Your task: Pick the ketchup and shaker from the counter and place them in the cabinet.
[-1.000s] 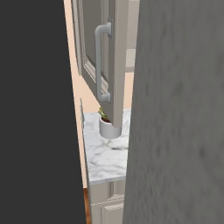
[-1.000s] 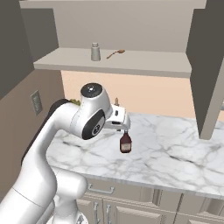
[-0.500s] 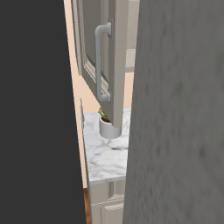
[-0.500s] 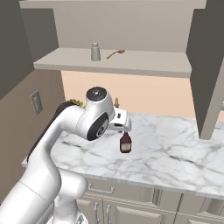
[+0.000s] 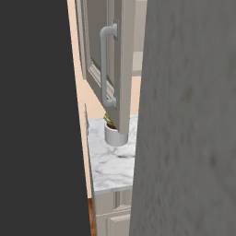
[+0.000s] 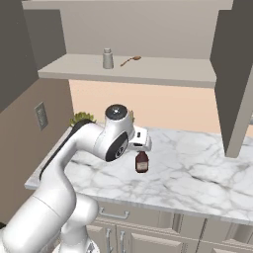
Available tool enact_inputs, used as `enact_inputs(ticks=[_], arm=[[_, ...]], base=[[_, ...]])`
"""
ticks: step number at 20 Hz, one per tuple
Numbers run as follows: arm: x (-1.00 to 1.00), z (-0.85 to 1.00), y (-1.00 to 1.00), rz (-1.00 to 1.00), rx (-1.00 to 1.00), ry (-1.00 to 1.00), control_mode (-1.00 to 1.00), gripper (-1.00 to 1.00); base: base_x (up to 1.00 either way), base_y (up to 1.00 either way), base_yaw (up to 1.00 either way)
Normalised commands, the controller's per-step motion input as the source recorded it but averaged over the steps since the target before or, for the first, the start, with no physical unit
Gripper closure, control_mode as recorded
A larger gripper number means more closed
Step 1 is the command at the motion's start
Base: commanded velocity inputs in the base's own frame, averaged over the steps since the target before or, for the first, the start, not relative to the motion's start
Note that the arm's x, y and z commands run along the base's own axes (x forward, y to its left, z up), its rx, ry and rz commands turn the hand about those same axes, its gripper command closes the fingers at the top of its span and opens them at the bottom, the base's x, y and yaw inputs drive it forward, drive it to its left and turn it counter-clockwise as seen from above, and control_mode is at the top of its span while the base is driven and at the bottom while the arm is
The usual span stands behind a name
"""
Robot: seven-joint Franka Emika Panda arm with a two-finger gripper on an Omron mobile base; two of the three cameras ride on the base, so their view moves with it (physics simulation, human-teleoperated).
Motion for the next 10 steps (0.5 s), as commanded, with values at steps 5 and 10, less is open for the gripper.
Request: enact_inputs(ticks=[5, 10], arm=[[0.18, -0.21, -0.03, 0.0, 0.01, 0.0, -1.0, -1.0], [0.13, -0.22, -0.08, 0.0, 0.01, 0.0, -1.0, -1.0]], base=[[0.0, 0.0, 0.0], [0.0, 0.0, 0.0]])
